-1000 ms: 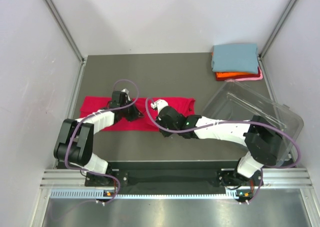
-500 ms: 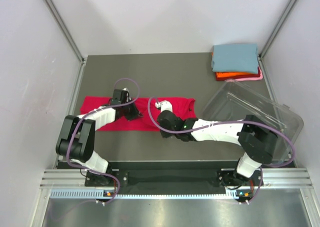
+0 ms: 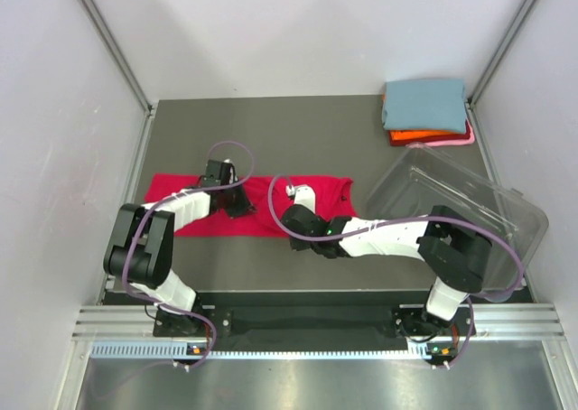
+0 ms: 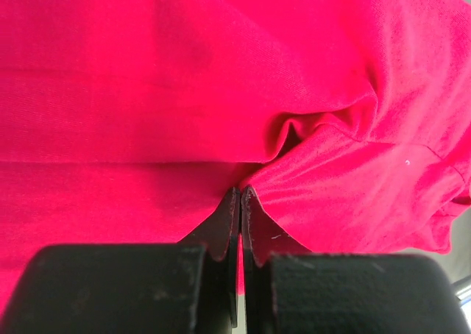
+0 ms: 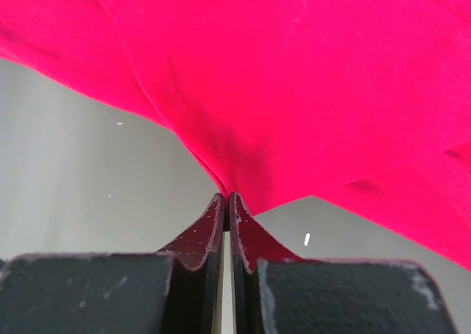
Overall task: Fold and stack the t-shirts
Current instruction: Fold the tshirt
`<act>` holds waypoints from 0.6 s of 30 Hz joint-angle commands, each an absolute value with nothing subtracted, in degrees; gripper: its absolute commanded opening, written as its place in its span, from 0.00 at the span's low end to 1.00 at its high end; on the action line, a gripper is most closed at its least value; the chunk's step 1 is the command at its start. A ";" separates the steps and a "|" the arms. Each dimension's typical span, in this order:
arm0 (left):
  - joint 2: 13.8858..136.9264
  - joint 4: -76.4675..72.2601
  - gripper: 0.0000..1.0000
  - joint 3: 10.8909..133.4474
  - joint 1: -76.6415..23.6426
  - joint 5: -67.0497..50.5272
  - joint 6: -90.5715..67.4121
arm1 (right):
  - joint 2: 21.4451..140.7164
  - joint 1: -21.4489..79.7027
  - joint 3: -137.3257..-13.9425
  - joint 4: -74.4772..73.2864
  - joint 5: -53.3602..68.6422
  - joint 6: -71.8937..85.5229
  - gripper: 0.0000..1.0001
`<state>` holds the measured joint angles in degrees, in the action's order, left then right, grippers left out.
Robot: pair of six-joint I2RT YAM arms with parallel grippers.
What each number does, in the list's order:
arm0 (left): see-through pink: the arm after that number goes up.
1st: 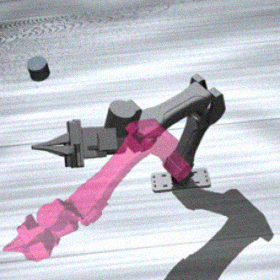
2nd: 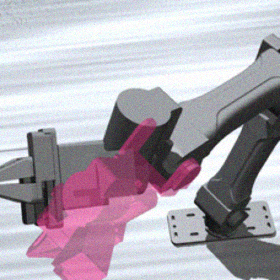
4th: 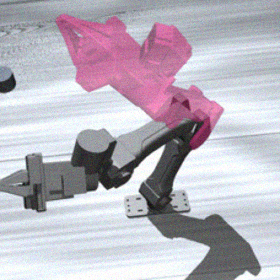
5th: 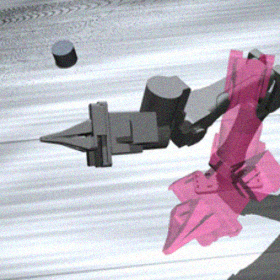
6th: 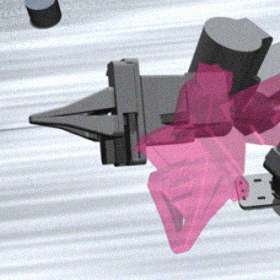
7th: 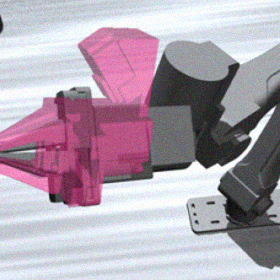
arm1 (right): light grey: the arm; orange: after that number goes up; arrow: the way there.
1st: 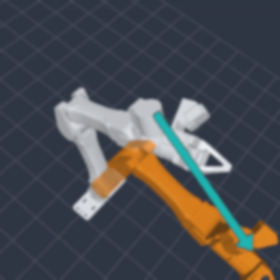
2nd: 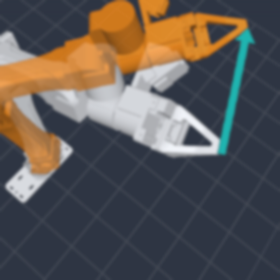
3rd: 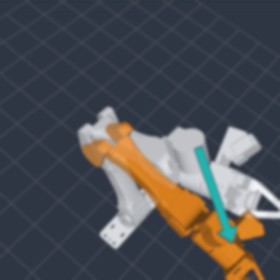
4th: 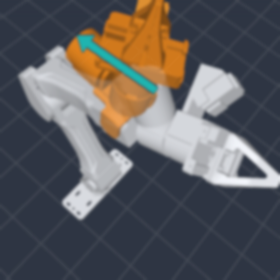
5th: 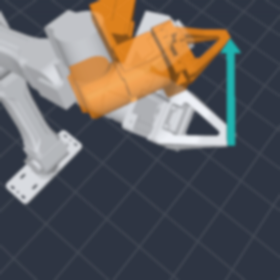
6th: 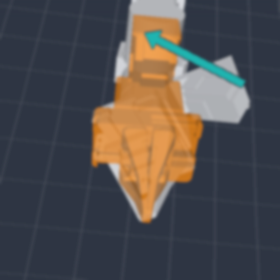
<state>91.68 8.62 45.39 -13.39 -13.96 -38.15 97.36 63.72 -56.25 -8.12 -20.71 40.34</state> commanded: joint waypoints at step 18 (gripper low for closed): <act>84.20 14.50 0.00 48.08 -14.32 -12.48 -39.11 | 95.80 69.96 -60.29 -12.57 -29.80 40.26 0.00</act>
